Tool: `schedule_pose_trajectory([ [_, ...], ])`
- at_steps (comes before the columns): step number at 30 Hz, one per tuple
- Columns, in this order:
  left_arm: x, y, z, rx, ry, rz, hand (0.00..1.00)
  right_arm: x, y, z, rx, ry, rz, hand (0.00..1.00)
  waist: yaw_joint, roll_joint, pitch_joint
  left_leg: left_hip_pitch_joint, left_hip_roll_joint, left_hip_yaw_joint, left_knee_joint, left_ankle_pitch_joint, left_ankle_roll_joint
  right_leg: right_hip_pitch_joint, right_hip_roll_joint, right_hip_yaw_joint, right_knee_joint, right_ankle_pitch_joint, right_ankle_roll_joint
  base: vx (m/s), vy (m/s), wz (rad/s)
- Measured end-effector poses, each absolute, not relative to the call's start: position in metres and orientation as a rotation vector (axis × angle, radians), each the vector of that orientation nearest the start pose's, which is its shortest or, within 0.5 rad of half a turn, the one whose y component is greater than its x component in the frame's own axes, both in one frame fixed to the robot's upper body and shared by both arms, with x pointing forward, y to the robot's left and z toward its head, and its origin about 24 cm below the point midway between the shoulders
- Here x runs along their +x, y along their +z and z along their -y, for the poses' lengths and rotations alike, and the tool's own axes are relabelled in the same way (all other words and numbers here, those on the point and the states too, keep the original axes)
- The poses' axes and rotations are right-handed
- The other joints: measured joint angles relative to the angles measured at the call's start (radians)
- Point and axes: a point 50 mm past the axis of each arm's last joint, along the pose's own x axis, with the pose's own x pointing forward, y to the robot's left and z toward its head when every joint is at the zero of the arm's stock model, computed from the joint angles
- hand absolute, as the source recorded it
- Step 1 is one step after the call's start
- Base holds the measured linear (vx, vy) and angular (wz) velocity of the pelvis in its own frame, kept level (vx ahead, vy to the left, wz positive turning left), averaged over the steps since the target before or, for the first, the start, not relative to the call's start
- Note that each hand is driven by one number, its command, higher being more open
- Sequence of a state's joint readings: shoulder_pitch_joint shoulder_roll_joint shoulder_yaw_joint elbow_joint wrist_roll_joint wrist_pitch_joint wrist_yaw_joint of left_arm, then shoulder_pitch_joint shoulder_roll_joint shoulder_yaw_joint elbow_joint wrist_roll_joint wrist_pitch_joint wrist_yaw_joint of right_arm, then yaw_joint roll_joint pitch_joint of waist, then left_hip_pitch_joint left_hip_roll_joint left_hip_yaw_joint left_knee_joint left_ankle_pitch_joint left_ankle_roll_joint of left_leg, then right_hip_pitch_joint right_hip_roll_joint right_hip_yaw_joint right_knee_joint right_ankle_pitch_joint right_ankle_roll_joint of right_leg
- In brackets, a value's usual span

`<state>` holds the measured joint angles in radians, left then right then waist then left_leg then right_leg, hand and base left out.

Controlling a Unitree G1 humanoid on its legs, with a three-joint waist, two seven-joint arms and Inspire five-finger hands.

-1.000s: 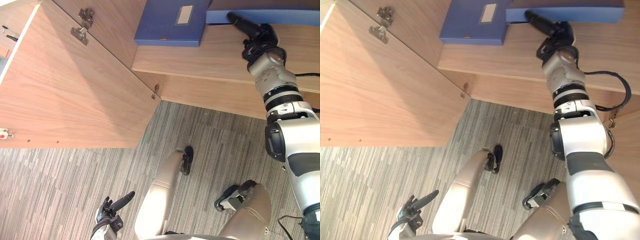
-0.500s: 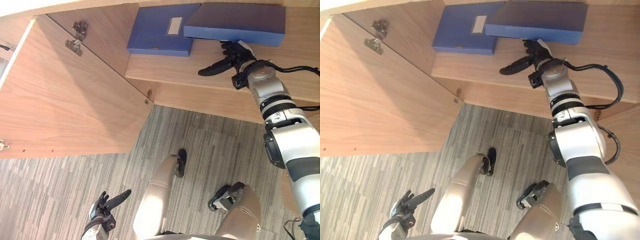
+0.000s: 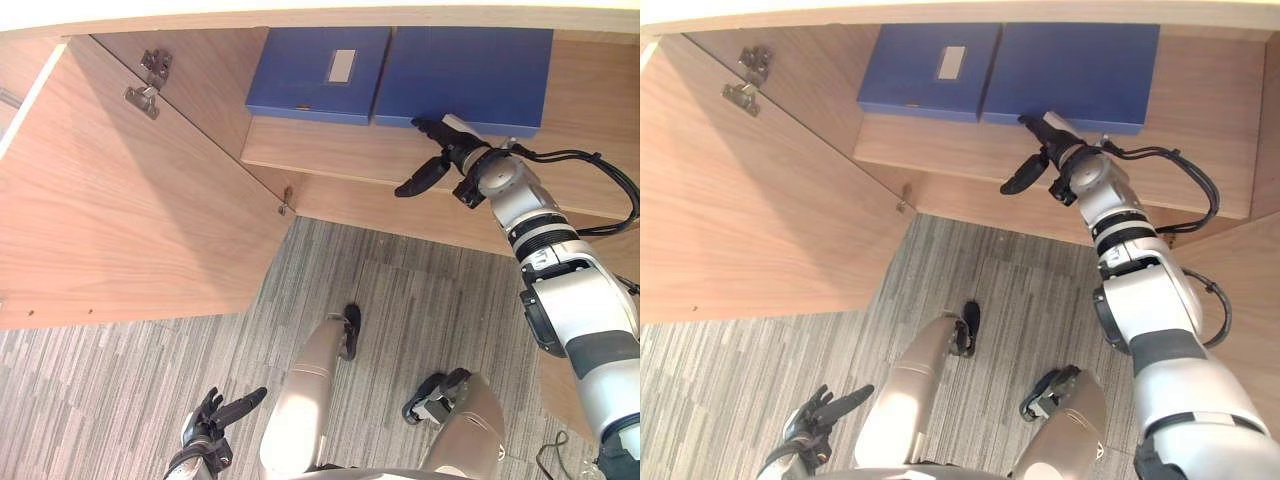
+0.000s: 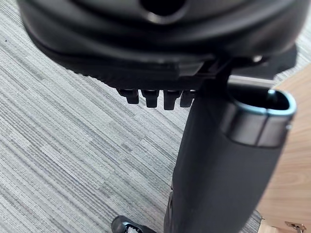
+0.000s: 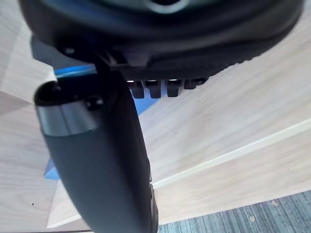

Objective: Walk over to the cabinet, pick up the folder, carry it to the office cabinet, place the folder inside the office cabinet, then close the office cabinet door

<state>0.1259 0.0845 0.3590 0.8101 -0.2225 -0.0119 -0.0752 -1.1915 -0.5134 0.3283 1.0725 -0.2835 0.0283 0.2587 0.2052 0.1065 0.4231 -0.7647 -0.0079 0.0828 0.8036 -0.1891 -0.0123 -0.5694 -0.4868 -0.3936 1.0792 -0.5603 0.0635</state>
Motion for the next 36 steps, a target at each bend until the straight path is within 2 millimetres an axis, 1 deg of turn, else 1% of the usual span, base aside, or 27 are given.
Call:
schedule_pose_trajectory([
  [3,0.112,-0.135,-0.24,-0.29,0.445,-0.842,1.0,0.42,0.201,0.207,-0.966,0.152,-0.098,1.0,0.002,-0.003,-0.001,0.034,0.0,0.004,-0.028,0.003,0.002,0.032,0.006,-0.004,-0.035,0.014,0.006,0.02,-0.022,-0.06],
  [5,0.112,-0.135,-0.24,-0.291,0.446,-0.842,1.0,0.42,0.202,0.207,-0.978,0.142,-0.093,1.0,0.001,-0.004,-0.001,0.043,0.0,0.01,-0.049,0.013,0.005,0.034,0.01,-0.003,-0.055,0.028,0.007,0.01,-0.01,-0.06],
  [8,0.112,-0.135,-0.239,-0.297,0.448,-0.84,1.0,0.42,0.202,0.209,-0.951,0.118,-0.087,1.0,0.0,-0.004,-0.001,0.054,-0.006,0.013,-0.074,0.025,0.008,0.038,0.009,-0.004,-0.072,0.04,0.008,0.0,-0.005,0.0],
  [11,0.112,-0.135,-0.239,-0.299,0.448,-0.841,1.0,0.419,0.196,0.213,-0.949,0.099,-0.112,1.0,-0.001,-0.004,-0.001,0.076,-0.014,0.013,-0.099,0.036,0.011,0.057,0.004,-0.008,-0.088,0.05,0.013,-0.01,-0.009,0.03],
  [13,0.111,-0.135,-0.238,-0.301,0.448,-0.842,1.0,0.42,0.193,0.212,-0.943,0.09,-0.128,1.0,-0.004,-0.004,-0.001,0.09,-0.014,0.017,-0.121,0.046,0.012,0.067,0.01,-0.009,-0.11,0.063,0.014,-0.03,-0.008,-0.1],
  [15,0.109,-0.137,-0.236,-0.305,0.452,-0.849,1.0,0.421,0.187,0.204,-0.931,0.093,-0.141,1.0,-0.01,-0.004,-0.001,0.112,0.003,0.025,-0.143,0.05,0.012,0.084,0.034,-0.007,-0.149,0.085,0.012,-0.01,0.005,-0.28],
  [16,0.108,-0.138,-0.235,-0.307,0.454,-0.856,1.0,0.42,0.178,0.199,-0.925,0.108,-0.157,1.0,-0.011,-0.005,-0.001,0.137,0.019,0.034,-0.159,0.05,0.013,0.106,0.057,-0.002,-0.186,0.103,0.012,0.02,0.016,-0.53],
  [17,0.106,-0.139,-0.234,-0.308,0.459,-0.863,1.0,0.42,0.168,0.19,-0.923,0.135,-0.176,1.0,-0.011,-0.009,-0.001,0.168,0.042,0.049,-0.18,0.05,0.013,0.128,0.087,0.01,-0.23,0.127,0.013,0.03,0.018,-0.63],
  [18,0.105,-0.139,-0.234,-0.307,0.461,-0.868,1.0,0.419,0.162,0.185,-0.923,0.153,-0.189,1.0,-0.011,-0.01,-0.001,0.186,0.055,0.058,-0.192,0.051,0.012,0.14,0.105,0.017,-0.256,0.14,0.011,0.05,0.014,-0.83],
  [19,0.102,-0.14,-0.234,-0.309,0.472,-0.876,1.0,0.418,0.149,0.174,-0.918,0.193,-0.217,1.0,-0.007,-0.014,-0.003,0.224,0.082,0.072,-0.212,0.052,0.011,0.171,0.148,0.033,-0.317,0.172,0.009,0.07,0.017,-0.87],
  [20,0.101,-0.141,-0.233,-0.313,0.487,-0.877,1.0,0.415,0.134,0.163,-0.905,0.23,-0.245,1.0,-0.007,-0.02,-0.007,0.254,0.102,0.063,-0.232,0.057,0.002,0.202,0.188,0.043,-0.381,0.204,0.007,0.08,0.016,-0.84],
  [21,0.101,-0.141,-0.233,-0.314,0.488,-0.874,1.0,0.414,0.127,0.16,-0.898,0.243,-0.261,1.0,-0.008,-0.026,-0.012,0.265,0.104,0.042,-0.241,0.06,-0.003,0.215,0.206,0.049,-0.41,0.219,0.004,0.07,0.003,-0.72],
  [23,0.102,-0.142,-0.228,-0.324,0.487,-0.87,1.0,0.408,0.107,0.149,-0.864,0.282,-0.308,1.0,-0.006,-0.059,-0.034,0.293,0.094,-0.106,-0.263,0.07,-0.047,0.244,0.256,0.08,-0.493,0.266,0.002,0.05,-0.035,-0.71],
  [24,0.102,-0.143,-0.225,-0.33,0.488,-0.876,1.0,0.405,0.099,0.147,-0.826,0.286,-0.324,1.0,-0.005,-0.071,-0.045,0.315,0.094,-0.136,-0.284,0.066,-0.063,0.255,0.271,0.094,-0.519,0.281,0.003,0.05,-0.028,-0.59],
  [25,0.103,-0.144,-0.222,-0.337,0.488,-0.883,1.0,0.403,0.094,0.147,-0.797,0.286,-0.334,1.0,-0.005,-0.075,-0.051,0.334,0.098,-0.143,-0.299,0.061,-0.069,0.268,0.28,0.101,-0.538,0.291,0.004,0.05,0.038,-0.49],
  [26,0.102,-0.147,-0.217,-0.339,0.492,-0.904,1.0,0.397,0.078,0.149,-0.726,0.282,-0.372,1.0,-0.011,-0.09,-0.084,0.369,0.108,-0.143,-0.335,0.059,-0.073,0.298,0.301,0.112,-0.595,0.319,0.005,0.06,0.045,-0.41],
  [28,0.097,-0.15,-0.217,-0.321,0.511,-0.933,1.0,0.387,0.058,0.15,-0.653,0.276,-0.417,1.0,-0.007,-0.104,-0.117,0.416,0.124,-0.124,-0.37,0.059,-0.073,0.337,0.325,0.132,-0.661,0.351,0.005,0.03,0.046,-0.49],
  [29,0.09,-0.153,-0.219,-0.31,0.532,-0.966,1.0,0.379,0.041,0.148,-0.602,0.279,-0.452,1.0,-0.009,-0.113,-0.146,0.451,0.132,-0.103,-0.391,0.059,-0.073,0.362,0.341,0.159,-0.706,0.378,0.008,0.03,0.082,-0.74],
  [30,0.084,-0.156,-0.218,-0.299,0.545,-0.996,1.0,0.369,0.024,0.148,-0.548,0.271,-0.482,1.0,-0.012,-0.114,-0.171,0.483,0.136,-0.089,-0.408,0.059,-0.073,0.39,0.357,0.188,-0.76,0.409,0.01,0.03,0.071,-0.81],
  [31,0.082,-0.157,-0.218,-0.292,0.549,-1.01,1.0,0.363,0.015,0.148,-0.525,0.263,-0.495,1.0,-0.013,-0.113,-0.182,0.504,0.138,-0.085,-0.423,0.059,-0.073,0.403,0.366,0.208,-0.787,0.427,0.013,0.01,0.083,-0.84],
  [32,0.079,-0.158,-0.219,-0.283,0.559,-1.026,1.0,0.354,0.002,0.148,-0.5,0.253,-0.515,1.0,-0.017,-0.114,-0.198,0.536,0.141,-0.062,-0.453,0.059,-0.073,0.419,0.376,0.24,-0.824,0.453,0.017,-0.02,0.099,-1.05],
  [33,0.075,-0.159,-0.22,-0.27,0.575,-1.044,1.0,0.336,-0.02,0.149,-0.459,0.225,-0.561,1.0,-0.037,-0.12,-0.219,0.585,0.14,-0.012,-0.504,0.072,-0.071,0.437,0.381,0.292,-0.878,0.497,0.023,-0.03,0.123,-1.04],
  [34,0.073,-0.16,-0.221,-0.26,0.581,-1.051,1.0,0.327,-0.03,0.15,-0.423,0.207,-0.581,1.0,-0.049,-0.122,-0.226,0.602,0.138,0.007,-0.522,0.078,-0.068,0.443,0.381,0.312,-0.898,0.512,0.025,-0.06,0.134,-1.08],
  [36,0.07,-0.16,-0.225,-0.216,0.598,-1.078,1.0,0.285,-0.067,0.156,-0.274,0.146,-0.667,1.0,-0.094,-0.137,-0.248,0.668,0.12,0.079,-0.595,0.101,-0.059,0.45,0.374,0.389,-0.937,0.553,0.036,-0.07,0.101,-0.92],
])
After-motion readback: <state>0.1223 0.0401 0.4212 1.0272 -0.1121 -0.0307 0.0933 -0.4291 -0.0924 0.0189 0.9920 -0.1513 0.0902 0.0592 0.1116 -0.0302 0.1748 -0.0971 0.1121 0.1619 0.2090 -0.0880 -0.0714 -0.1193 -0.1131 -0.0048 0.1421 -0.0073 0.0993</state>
